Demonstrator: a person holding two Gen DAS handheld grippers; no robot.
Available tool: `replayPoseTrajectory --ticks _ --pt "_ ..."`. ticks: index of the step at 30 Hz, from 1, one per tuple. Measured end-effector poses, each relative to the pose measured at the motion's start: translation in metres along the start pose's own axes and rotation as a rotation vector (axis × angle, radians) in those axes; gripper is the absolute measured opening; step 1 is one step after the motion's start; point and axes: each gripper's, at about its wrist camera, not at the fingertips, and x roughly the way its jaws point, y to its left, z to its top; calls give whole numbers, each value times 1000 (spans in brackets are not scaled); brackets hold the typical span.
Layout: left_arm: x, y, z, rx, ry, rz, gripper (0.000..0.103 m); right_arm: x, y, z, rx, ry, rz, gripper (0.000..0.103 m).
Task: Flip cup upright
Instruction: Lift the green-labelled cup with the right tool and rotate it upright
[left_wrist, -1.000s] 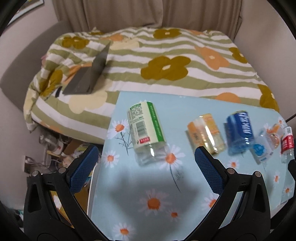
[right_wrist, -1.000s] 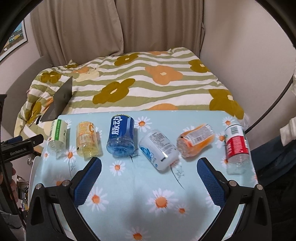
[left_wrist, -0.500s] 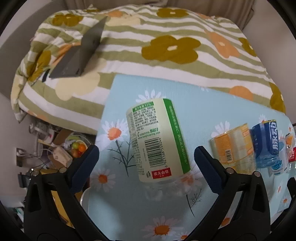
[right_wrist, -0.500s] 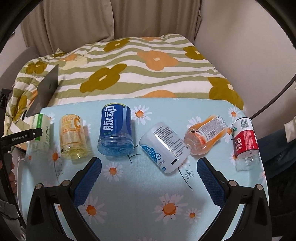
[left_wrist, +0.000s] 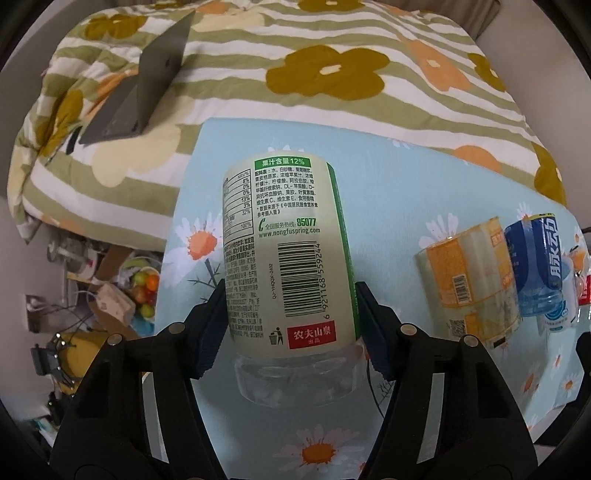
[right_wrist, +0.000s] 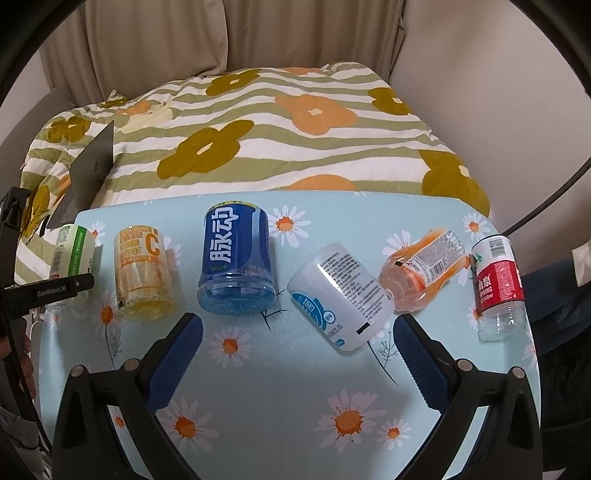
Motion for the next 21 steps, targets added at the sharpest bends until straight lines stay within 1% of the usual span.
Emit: replayPoseTrajectory --ticks 3,10,14,18,21 --pt "-11 -1 -3 -3 -23 2 69 -6 -5 -1 2 -12 14 103" --pt "-56 -18 -27 -10 -88 16 69 -28 -27 -8 11 -53 53 103" --pt "-78 -39 -48 5 -116 20 69 -42 -46 -16 7 -81 71 103" --pt "-97 -72 -74 28 -144 12 69 -58 -69 -31 -10 -106 86 103" --pt "-103 -98 -93 44 -150 0 69 -65 -91 -46 -14 -108 94 103"
